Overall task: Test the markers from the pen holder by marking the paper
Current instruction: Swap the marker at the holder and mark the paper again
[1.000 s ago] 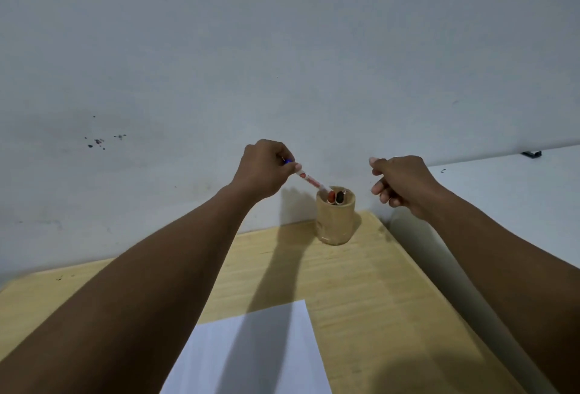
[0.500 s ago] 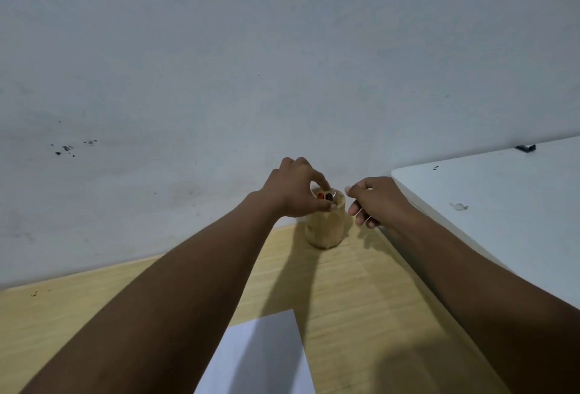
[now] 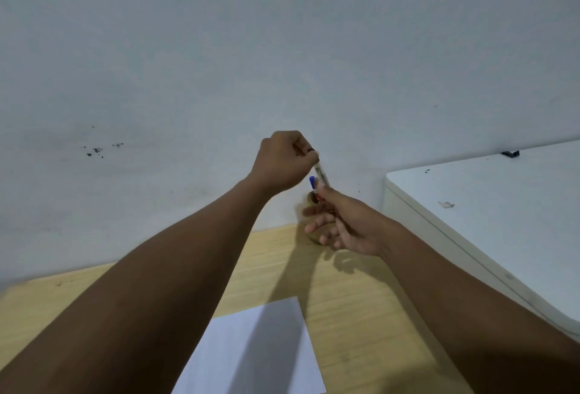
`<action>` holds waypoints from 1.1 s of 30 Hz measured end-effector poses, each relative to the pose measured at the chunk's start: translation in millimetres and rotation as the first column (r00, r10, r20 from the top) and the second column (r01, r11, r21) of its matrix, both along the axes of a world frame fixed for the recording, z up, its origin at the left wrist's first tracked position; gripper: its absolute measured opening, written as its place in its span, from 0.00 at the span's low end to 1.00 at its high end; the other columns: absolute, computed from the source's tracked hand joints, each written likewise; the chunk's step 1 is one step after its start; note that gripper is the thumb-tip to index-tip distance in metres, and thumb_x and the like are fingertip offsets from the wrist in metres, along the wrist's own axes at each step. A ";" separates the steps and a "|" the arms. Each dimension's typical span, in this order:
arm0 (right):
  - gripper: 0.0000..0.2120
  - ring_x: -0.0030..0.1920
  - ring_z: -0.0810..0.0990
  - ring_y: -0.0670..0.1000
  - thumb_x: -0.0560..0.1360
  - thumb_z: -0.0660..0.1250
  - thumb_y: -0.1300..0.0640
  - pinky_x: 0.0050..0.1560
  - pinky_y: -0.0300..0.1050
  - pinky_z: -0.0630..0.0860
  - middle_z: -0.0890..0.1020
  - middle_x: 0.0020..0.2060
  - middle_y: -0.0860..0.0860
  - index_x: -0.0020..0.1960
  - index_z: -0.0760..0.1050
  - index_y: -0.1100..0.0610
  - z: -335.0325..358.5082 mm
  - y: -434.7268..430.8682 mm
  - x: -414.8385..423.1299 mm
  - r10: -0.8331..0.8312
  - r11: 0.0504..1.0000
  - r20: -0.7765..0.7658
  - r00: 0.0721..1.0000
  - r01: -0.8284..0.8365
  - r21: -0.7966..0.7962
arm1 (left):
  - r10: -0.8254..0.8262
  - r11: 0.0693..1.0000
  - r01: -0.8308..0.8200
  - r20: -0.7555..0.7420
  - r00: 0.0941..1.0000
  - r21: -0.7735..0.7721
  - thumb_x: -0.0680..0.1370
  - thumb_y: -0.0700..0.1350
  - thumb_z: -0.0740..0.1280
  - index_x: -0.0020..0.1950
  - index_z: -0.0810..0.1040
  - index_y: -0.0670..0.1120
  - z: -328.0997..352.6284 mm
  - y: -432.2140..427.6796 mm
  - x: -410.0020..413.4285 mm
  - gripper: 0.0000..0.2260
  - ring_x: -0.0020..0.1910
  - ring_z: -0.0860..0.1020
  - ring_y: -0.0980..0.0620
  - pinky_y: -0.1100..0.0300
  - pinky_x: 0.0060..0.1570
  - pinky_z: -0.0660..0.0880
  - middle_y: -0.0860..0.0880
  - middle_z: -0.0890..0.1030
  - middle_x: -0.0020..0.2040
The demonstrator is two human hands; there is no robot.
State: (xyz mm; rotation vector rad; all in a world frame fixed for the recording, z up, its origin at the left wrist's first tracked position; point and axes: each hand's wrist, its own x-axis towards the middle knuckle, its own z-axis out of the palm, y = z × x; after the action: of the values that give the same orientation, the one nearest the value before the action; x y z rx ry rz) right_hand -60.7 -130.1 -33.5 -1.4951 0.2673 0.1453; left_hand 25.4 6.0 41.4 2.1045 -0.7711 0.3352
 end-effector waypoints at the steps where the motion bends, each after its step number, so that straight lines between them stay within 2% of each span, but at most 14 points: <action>1: 0.39 0.26 0.77 0.51 0.72 0.65 0.26 0.24 0.39 0.67 0.85 0.39 0.58 0.59 0.80 0.62 2.4 11.6 -0.3 -0.007 0.997 0.017 1.000 0.006 0.080 | 0.005 0.999 -0.006 -0.021 1.000 -0.033 0.75 0.46 0.71 0.44 0.84 0.45 5.4 9.9 -3.4 0.05 0.36 0.79 0.57 0.70 0.33 0.70 0.51 0.85 0.39; 3: 0.41 0.24 0.72 0.49 0.69 0.65 0.24 0.23 0.39 0.64 0.84 0.37 0.56 0.59 0.80 0.61 6.5 36.4 0.9 -0.074 0.962 0.053 0.996 0.057 0.268 | -0.001 0.997 -0.004 -0.067 0.998 -0.076 0.76 0.47 0.71 0.43 0.84 0.45 13.3 33.0 -8.9 0.07 0.32 0.75 0.56 0.71 0.29 0.69 0.47 0.86 0.39; 5: 0.38 0.22 0.68 0.48 0.69 0.68 0.25 0.23 0.38 0.60 0.82 0.32 0.53 0.58 0.80 0.59 9.5 63.3 4.9 -0.176 0.877 0.077 0.981 0.120 0.466 | -0.005 0.997 -0.003 -0.103 0.995 -0.078 0.77 0.48 0.70 0.43 0.84 0.45 17.3 60.8 -15.3 0.08 0.32 0.73 0.55 0.65 0.32 0.70 0.46 0.87 0.42; 8: 0.24 0.20 0.65 0.46 0.75 0.71 0.35 0.21 0.37 0.57 0.79 0.28 0.51 0.54 0.80 0.56 14.6 103.6 12.1 -0.305 0.749 0.072 0.950 0.192 0.634 | 0.037 0.999 -0.039 -0.076 0.996 -0.020 0.78 0.50 0.68 0.45 0.83 0.44 13.8 105.0 -24.3 0.10 0.31 0.74 0.60 0.67 0.32 0.69 0.53 0.86 0.39; 10: 0.15 0.20 0.67 0.46 0.77 0.72 0.43 0.20 0.37 0.59 0.80 0.28 0.51 0.50 0.79 0.55 18.7 129.1 14.3 -0.313 0.718 0.073 0.947 0.186 0.670 | 0.095 0.994 -0.091 -0.053 0.994 0.063 0.80 0.50 0.65 0.47 0.80 0.43 7.6 136.0 -30.4 0.11 0.32 0.75 0.59 0.63 0.32 0.69 0.50 0.86 0.40; 13: 0.10 0.22 0.77 0.46 0.79 0.71 0.50 0.19 0.36 0.66 0.83 0.29 0.53 0.46 0.80 0.57 21.6 160.5 15.3 -0.245 0.749 0.114 0.963 0.113 0.653 | 0.141 0.984 -0.133 -0.059 0.988 0.122 0.84 0.49 0.58 0.49 0.76 0.41 -9.3 177.1 -41.6 0.14 0.41 0.79 0.42 0.49 0.39 0.73 0.40 0.84 0.44; 15: 0.10 0.25 0.81 0.46 0.80 0.71 0.52 0.21 0.35 0.70 0.84 0.28 0.52 0.46 0.80 0.58 19.3 176.2 15.7 -0.189 0.778 0.146 0.971 0.057 0.625 | 0.146 0.985 -0.137 -0.077 0.986 0.106 0.86 0.49 0.55 0.48 0.75 0.39 -22.6 197.0 -49.8 0.17 0.43 0.78 0.35 0.42 0.44 0.75 0.38 0.81 0.42; 17: 0.10 0.27 0.84 0.46 0.81 0.69 0.53 0.24 0.35 0.74 0.84 0.28 0.51 0.46 0.81 0.59 14.3 188.0 16.6 -0.132 0.799 0.185 0.974 -0.005 0.601 | 0.144 0.988 -0.138 -0.110 0.983 0.065 0.86 0.50 0.53 0.42 0.72 0.40 -35.4 213.5 -54.1 0.19 0.37 0.74 0.38 0.43 0.41 0.73 0.41 0.76 0.37; 21: 0.11 0.32 0.87 0.48 0.82 0.68 0.55 0.28 0.37 0.78 0.85 0.31 0.51 0.43 0.83 0.57 3.6 195.2 16.6 -0.061 0.820 0.212 0.975 -0.072 0.567 | 0.144 0.972 -0.191 -0.302 0.942 -0.133 0.85 0.50 0.54 0.34 0.64 0.47 -58.9 253.7 -50.4 0.20 0.31 0.68 0.47 0.54 0.38 0.67 0.52 0.67 0.28; 24: 0.11 0.27 0.83 0.47 0.78 0.71 0.58 0.26 0.36 0.75 0.83 0.29 0.52 0.38 0.84 0.58 -4.0 191.0 19.2 -0.105 0.878 0.187 0.977 0.002 0.479 | 0.266 0.964 -0.245 -0.316 0.911 0.105 0.83 0.52 0.58 0.32 0.70 0.45 -77.5 290.3 -46.6 0.21 0.33 0.78 0.45 0.59 0.34 0.70 0.54 0.74 0.26; 26: 0.07 0.23 0.77 0.46 0.76 0.73 0.60 0.24 0.36 0.71 0.80 0.28 0.52 0.41 0.81 0.60 -12.5 189.8 21.4 -0.124 0.931 0.180 0.976 0.052 0.361 | 0.324 0.910 -0.197 -0.330 0.887 0.365 0.79 0.53 0.60 0.35 0.79 0.45 -89.8 307.6 -47.6 0.18 0.37 0.82 0.41 0.56 0.33 0.75 0.48 0.82 0.32; 27: 0.06 0.22 0.74 0.46 0.76 0.74 0.61 0.23 0.36 0.69 0.78 0.27 0.53 0.41 0.79 0.60 -17.8 191.1 22.2 -0.124 0.950 0.176 0.976 0.066 0.307 | 0.345 0.867 -0.164 -0.328 0.879 0.470 0.76 0.54 0.60 0.38 0.81 0.44 -95.8 313.0 -48.7 0.17 0.41 0.83 0.39 0.51 0.38 0.78 0.44 0.85 0.38; 29: 0.06 0.21 0.74 0.47 0.76 0.72 0.63 0.23 0.37 0.69 0.78 0.28 0.55 0.41 0.77 0.59 -29.4 197.2 22.7 -0.117 0.973 0.170 0.978 0.079 0.215 | 0.371 0.780 -0.117 -0.303 0.878 0.615 0.74 0.55 0.60 0.39 0.79 0.41 -109.3 317.5 -50.4 0.18 0.46 0.82 0.39 0.48 0.45 0.79 0.43 0.86 0.45; 33: 0.04 0.28 0.86 0.55 0.73 0.69 0.60 0.24 0.39 0.74 0.85 0.32 0.58 0.44 0.82 0.59 -50.8 217.3 19.6 -0.028 0.997 0.157 0.987 0.016 0.080 | 0.366 0.661 -0.092 -0.213 0.906 0.745 0.77 0.56 0.62 0.33 0.71 0.48 -132.2 313.7 -52.5 0.17 0.37 0.75 0.46 0.56 0.35 0.68 0.49 0.76 0.35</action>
State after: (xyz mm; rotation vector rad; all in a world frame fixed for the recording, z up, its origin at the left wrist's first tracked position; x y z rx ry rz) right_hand -41.2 87.3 -84.3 -1.4169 0.1484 0.0185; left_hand -27.1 319.7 -90.8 2.9230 -0.4353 -0.2793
